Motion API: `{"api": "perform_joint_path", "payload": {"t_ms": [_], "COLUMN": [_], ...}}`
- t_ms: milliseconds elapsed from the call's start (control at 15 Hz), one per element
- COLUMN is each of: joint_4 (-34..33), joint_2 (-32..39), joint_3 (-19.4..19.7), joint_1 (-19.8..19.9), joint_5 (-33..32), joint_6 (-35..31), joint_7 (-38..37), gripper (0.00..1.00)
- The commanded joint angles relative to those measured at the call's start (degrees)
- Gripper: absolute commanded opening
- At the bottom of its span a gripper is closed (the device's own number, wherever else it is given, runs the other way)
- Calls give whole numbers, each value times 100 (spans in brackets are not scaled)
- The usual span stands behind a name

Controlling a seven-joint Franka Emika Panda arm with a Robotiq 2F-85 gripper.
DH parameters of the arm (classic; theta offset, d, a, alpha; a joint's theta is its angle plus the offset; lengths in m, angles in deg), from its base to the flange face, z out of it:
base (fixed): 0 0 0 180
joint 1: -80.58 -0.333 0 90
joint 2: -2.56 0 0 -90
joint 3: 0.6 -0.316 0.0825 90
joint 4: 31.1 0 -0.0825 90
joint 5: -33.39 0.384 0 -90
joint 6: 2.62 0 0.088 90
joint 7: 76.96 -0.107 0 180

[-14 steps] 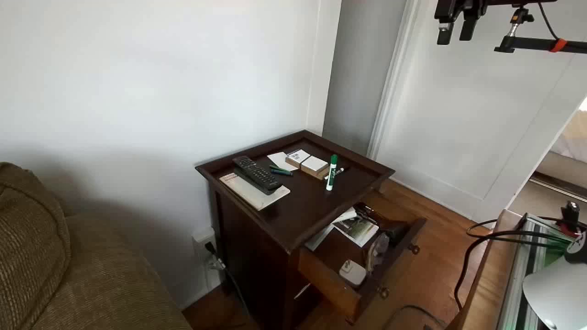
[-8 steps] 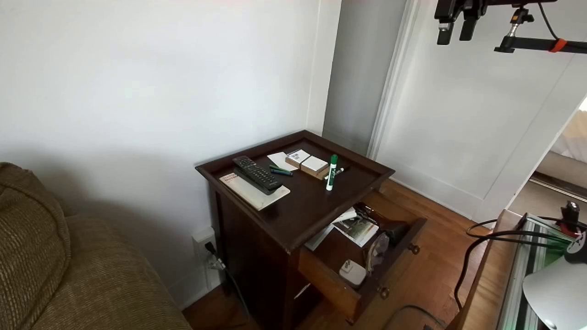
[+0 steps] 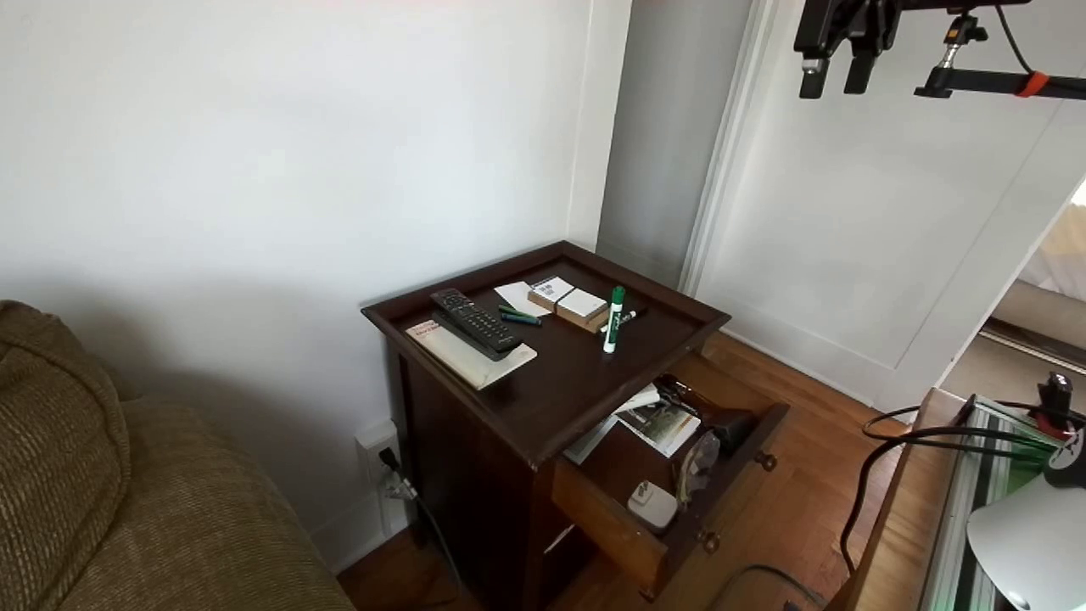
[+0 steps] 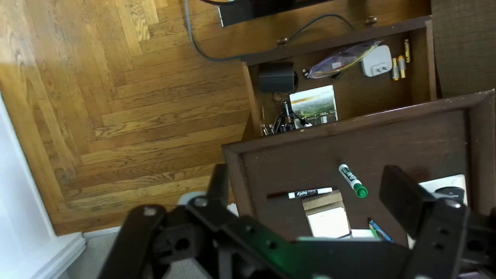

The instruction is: Place the black marker on the notepad

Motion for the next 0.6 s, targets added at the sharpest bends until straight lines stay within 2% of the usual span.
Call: {"api": "perform_joint_path", "payload": {"t_ms": [0, 200, 533], "joint_4": [250, 362, 293], "joint_2": [483, 991, 2403], "joint_3": [88, 65, 41], "joint_1": [-53, -51, -157], "joint_5": [485, 773, 1574], "joint_6": [-763, -1789, -3692], "joint_7": [-311, -494, -497], "gripper": [100, 100, 100]}}
